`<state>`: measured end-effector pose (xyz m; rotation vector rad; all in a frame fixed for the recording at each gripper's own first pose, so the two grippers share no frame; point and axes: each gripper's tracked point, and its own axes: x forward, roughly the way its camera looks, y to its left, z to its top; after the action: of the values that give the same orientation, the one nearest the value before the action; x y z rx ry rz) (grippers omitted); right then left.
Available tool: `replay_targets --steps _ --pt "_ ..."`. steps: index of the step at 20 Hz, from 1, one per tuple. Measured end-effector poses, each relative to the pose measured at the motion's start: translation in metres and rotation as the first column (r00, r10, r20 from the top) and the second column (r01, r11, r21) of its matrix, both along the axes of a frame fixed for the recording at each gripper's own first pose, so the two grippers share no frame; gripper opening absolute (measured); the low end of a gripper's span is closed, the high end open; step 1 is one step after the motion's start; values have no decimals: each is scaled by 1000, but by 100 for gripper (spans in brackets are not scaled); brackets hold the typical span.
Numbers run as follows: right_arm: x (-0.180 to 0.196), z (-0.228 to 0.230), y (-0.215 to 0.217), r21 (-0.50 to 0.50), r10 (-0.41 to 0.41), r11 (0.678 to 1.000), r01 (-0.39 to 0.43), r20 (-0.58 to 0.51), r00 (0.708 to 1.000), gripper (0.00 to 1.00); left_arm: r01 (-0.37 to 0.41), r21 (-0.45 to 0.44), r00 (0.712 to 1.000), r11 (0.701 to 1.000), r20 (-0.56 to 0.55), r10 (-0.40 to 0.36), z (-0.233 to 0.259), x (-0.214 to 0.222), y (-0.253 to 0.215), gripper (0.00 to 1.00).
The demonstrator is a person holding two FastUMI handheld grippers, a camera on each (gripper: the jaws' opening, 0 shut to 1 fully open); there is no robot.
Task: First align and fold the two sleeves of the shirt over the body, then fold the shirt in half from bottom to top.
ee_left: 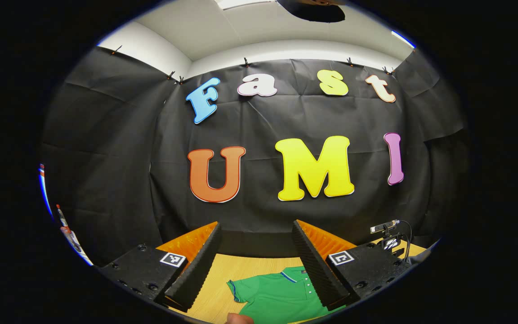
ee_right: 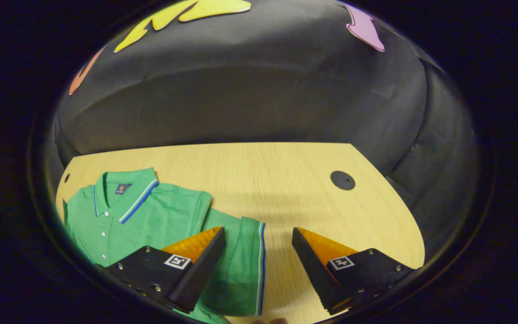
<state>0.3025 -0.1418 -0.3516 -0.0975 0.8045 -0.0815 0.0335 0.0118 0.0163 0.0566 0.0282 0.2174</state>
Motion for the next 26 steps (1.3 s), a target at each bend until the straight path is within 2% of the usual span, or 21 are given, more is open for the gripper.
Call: replay_targets --steps 6,10,11,13,15,16,17,19,26 --pt "-4 -8 1 35 -17 999 18 -25 1000 98 -5 -4 1000 1000 -22 5 -8 0 4 99" --pt "-5 -12 7 72 -17 997 20 -47 999 87 -5 -4 1000 1000 -26 5 -8 -1 4 99" --pt "-5 -14 7 66 -16 998 20 -58 998 88 -5 -3 1000 1000 -26 5 -9 0 4 99" --pt "-7 -11 6 65 -40 997 44 -69 997 41 -8 1 1000 1000 -28 8 -9 -2 7 99" --pt "-8 -11 7 42 -49 998 53 -88 995 13 -11 4 999 1000 -32 12 -9 -5 8 99" --pt "-6 -11 8 31 -35 999 37 -83 996 7 -14 8 999 1000 -34 14 -9 -7 9 99" --pt "-8 -10 9 17 -21 1000 23 -86 996 3 -16 10 999 1000 -35 16 -9 -7 9 99" --pt "-8 -9 12 16 -2 1000 4 -84 996 1 -21 11 999 1000 -38 22 -9 -10 13 99" --pt "-9 -5 20 64 11 998 -6 -73 997 1 -24 10 999 1000 -43 24 -11 -15 16 99"
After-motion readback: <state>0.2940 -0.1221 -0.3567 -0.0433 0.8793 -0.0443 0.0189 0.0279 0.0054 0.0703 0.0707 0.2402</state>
